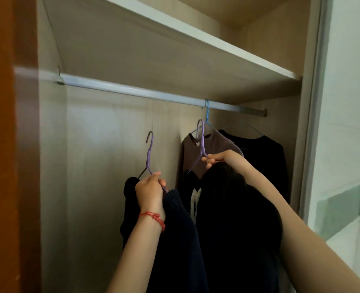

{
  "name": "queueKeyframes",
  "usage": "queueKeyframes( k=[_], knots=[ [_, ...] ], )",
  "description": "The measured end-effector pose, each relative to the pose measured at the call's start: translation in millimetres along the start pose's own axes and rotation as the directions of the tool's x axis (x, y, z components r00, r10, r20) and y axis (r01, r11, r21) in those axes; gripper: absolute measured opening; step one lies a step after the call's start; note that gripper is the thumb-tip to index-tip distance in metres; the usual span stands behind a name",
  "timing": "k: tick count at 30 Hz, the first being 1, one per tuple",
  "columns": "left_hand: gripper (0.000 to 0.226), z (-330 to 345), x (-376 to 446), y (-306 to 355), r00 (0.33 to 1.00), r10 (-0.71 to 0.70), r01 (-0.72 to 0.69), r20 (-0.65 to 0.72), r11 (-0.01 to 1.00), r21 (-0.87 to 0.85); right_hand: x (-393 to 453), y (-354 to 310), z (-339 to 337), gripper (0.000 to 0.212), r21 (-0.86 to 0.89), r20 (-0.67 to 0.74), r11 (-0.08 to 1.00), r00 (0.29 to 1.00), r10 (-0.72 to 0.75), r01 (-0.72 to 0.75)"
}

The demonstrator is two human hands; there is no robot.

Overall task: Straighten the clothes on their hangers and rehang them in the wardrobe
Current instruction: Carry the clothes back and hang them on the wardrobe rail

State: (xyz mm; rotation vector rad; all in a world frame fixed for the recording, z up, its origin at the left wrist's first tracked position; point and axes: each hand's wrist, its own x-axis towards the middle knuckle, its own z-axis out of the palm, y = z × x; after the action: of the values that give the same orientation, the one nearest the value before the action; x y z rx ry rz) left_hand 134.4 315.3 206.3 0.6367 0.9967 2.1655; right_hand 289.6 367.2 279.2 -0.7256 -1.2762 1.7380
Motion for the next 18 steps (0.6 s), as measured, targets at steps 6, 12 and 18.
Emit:
queueKeyframes(
  k=[6, 12, 18],
  knots=[
    [0.034, 30.2, 39.0, 23.0, 0.993, 0.115, -0.115, -0.018, 0.993, -0.003, 56.4, -44.1, -8.1, 0.026, -0.007, 0.218, 0.997, 0.973, 0.073, -0.073],
    [0.025, 54.3, 62.6, 60.7, 0.973, 0.230, -0.230, 0.010, 0.967, 0.108, 105.3, -84.8, 5.7, 0.026, -0.346, 0.228, 0.910, 0.962, -0.153, 0.226],
    [0.021, 75.8, 82.0, 96.6, 0.958, 0.280, -0.285, 0.057, 0.947, 0.144, 143.6, -109.0, 14.5, 0.030, -0.428, 0.265, 0.828, 0.926, -0.268, 0.362]
  ],
)
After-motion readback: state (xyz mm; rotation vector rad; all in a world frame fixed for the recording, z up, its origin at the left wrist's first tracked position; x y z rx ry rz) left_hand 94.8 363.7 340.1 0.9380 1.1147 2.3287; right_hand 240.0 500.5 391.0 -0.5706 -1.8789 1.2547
